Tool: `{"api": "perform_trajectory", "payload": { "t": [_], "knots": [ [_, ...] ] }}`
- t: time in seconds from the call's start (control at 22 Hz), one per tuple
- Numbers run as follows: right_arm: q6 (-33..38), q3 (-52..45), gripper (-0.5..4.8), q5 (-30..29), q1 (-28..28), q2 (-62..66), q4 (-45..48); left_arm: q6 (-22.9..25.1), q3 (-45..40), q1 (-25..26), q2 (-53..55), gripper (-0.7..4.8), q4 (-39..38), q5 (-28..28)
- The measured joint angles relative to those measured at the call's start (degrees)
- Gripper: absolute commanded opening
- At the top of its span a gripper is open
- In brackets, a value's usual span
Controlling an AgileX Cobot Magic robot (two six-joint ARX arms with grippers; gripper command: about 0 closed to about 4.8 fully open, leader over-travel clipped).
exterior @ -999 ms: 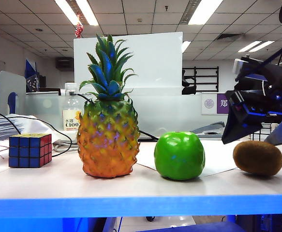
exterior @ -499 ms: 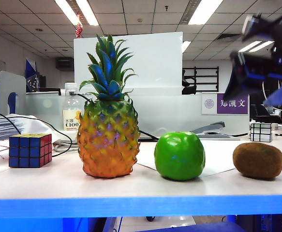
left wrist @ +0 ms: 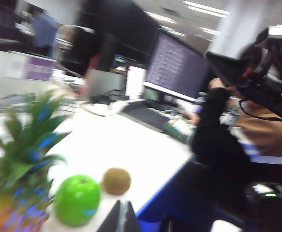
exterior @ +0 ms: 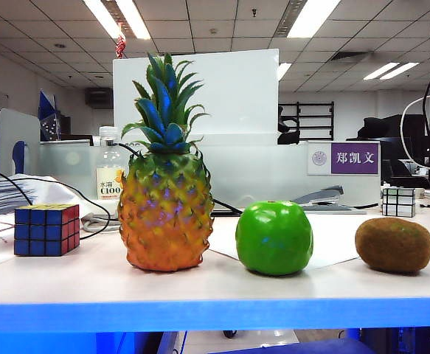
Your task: Arrange all the fruits from large to small from left to right in a row.
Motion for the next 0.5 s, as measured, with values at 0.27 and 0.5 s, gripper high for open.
{"api": "perform_trajectory", "payload": {
  "t": [0.27, 0.5],
  "knots": [
    [-0.8, 10.3, -0.06, -4.8, 0.1, -13.5, -40.9, -0.2, 9.1, 0.1, 0.0, -0.05, -4.8, -0.9],
    [-2.0, 11.9, -0.06, -8.3, -1.3, -14.5, -52.4, 8.0, 17.0, 0.1, 0.0, -0.06, -20.9, -6.2]
  ]
}}
